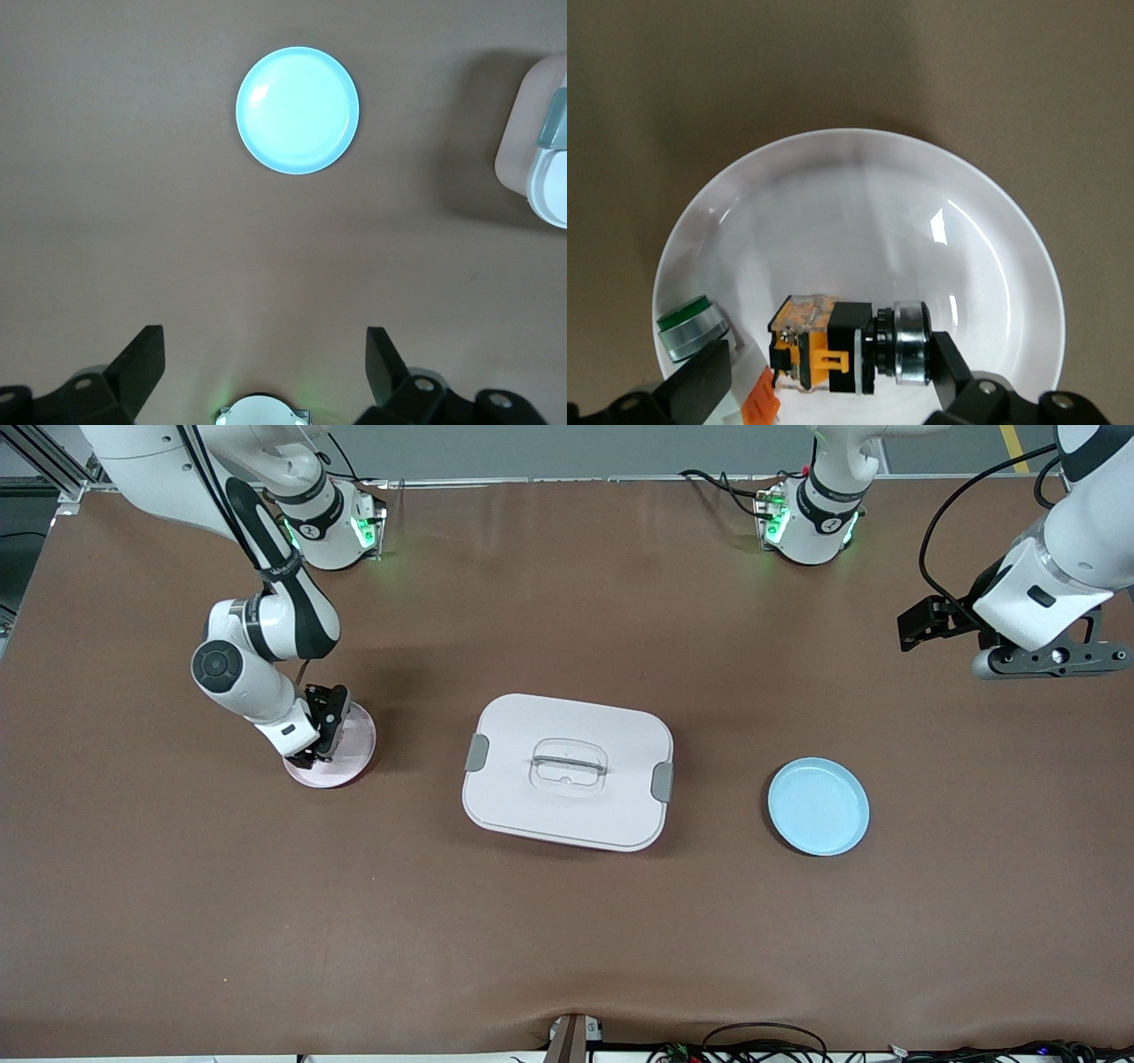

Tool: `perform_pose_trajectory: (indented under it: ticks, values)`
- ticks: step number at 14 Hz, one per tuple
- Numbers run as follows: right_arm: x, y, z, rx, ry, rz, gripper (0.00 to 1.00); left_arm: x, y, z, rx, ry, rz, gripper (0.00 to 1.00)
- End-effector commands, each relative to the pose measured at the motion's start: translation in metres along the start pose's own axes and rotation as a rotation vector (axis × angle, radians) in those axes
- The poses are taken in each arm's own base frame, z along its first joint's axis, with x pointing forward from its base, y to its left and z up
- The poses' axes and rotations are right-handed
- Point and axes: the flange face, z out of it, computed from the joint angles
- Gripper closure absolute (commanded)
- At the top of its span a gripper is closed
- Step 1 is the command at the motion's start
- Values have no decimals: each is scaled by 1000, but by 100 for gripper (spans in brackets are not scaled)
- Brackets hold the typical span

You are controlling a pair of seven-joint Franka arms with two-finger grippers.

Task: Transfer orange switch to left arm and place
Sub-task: 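Close the right gripper on the orange switch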

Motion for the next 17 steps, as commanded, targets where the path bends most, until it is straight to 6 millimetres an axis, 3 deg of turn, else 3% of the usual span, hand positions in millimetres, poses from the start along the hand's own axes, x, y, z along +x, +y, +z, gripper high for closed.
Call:
perform_pose_trajectory:
  ticks: [1, 6, 7, 10, 11, 13, 17]
  values:
    - [8, -3, 8, 11, 8, 16, 0, -3, 1, -1, 4, 10, 6, 0]
    - [9, -5, 8, 17, 7, 13, 0, -4, 0, -1, 4, 11, 6, 0]
    - [12, -6, 7, 13, 7, 4, 5, -3, 0, -1, 4, 9, 4, 0]
    - [20, -9, 7, 17, 4, -34, 65, -3, 1, -1, 4, 11, 6, 0]
    - [20, -8, 7, 16, 5, -34, 91, -3, 1, -1, 4, 10, 6, 0]
    - [20, -8, 7, 16, 5, -31, 100, -4, 2, -1, 4, 10, 7, 0]
    - [20, -7, 5, 13, 6, -34, 100, -4, 3, -2, 4, 11, 9, 0]
